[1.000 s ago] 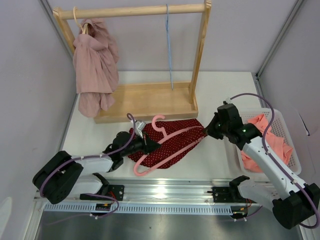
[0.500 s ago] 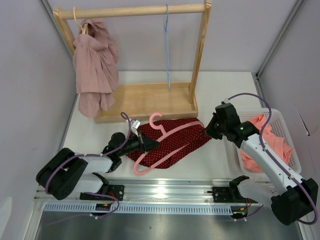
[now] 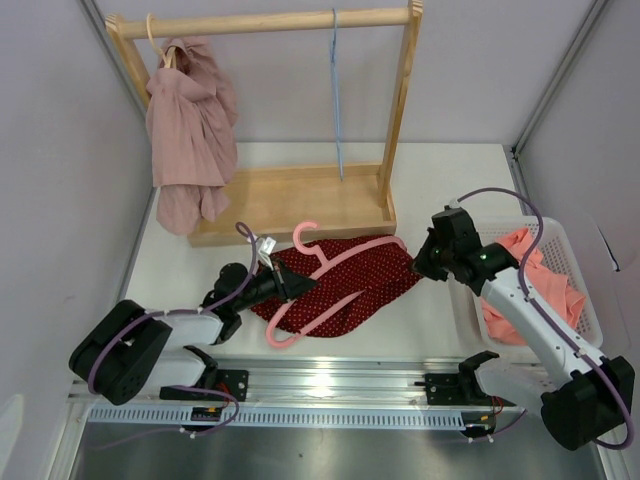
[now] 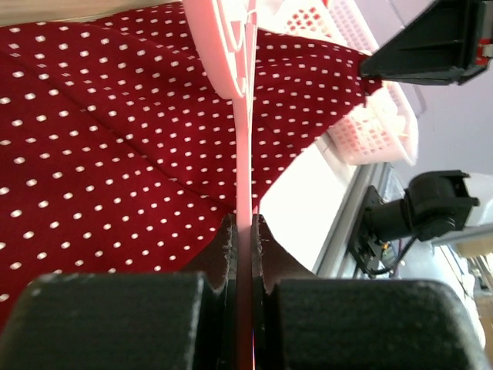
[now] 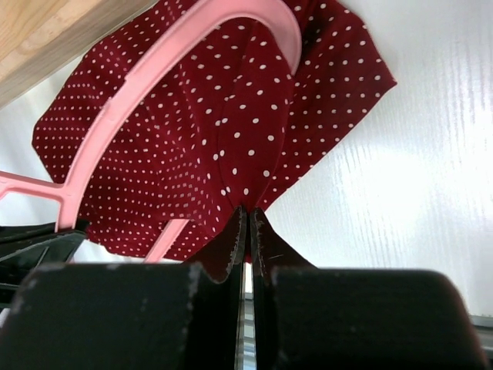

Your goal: Place the skirt on the hanger

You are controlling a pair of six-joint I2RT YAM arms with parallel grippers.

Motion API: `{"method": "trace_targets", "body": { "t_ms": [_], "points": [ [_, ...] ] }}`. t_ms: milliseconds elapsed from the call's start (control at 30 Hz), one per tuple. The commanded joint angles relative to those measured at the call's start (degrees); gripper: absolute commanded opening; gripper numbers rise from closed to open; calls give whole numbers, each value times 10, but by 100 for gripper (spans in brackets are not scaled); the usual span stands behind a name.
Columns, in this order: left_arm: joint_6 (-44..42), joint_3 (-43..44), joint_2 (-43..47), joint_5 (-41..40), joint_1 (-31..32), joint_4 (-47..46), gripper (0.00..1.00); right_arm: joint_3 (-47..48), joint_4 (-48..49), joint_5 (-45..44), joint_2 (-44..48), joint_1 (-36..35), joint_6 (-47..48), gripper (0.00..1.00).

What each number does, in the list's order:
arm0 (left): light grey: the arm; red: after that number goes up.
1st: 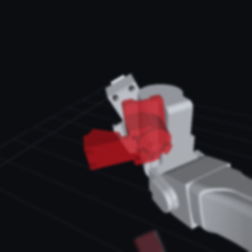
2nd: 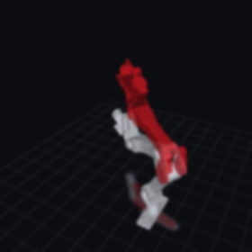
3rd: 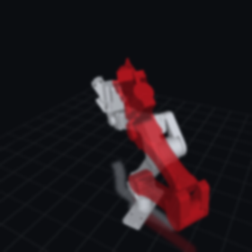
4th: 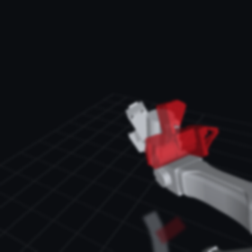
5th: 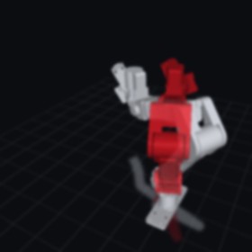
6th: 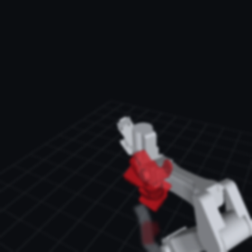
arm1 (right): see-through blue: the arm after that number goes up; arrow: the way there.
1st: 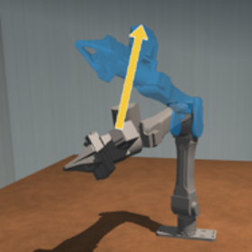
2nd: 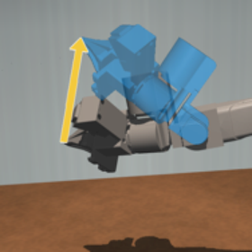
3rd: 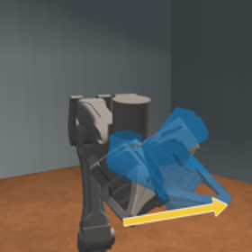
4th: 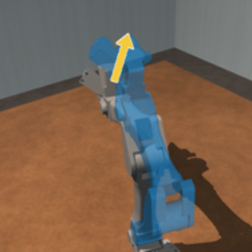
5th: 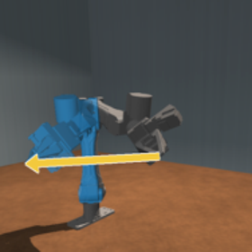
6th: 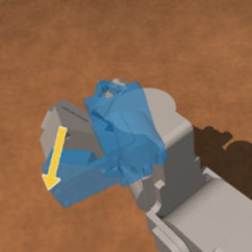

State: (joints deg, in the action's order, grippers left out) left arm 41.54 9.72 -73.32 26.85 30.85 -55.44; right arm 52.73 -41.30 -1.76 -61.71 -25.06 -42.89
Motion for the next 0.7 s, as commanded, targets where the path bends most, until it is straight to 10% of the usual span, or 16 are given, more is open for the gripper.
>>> {"method": "trace_targets", "body": {
  "t_ms": [0, 667],
  "points": [
    [-31, 21, 20, -40, -8, 37, 0, 8, -10, -4, 12, 21, 21, 0],
    [-125, 56, 21, -101, 15, 157, 0, 55, -14, 85, -6, 145, 62, 0]
  ]
}}
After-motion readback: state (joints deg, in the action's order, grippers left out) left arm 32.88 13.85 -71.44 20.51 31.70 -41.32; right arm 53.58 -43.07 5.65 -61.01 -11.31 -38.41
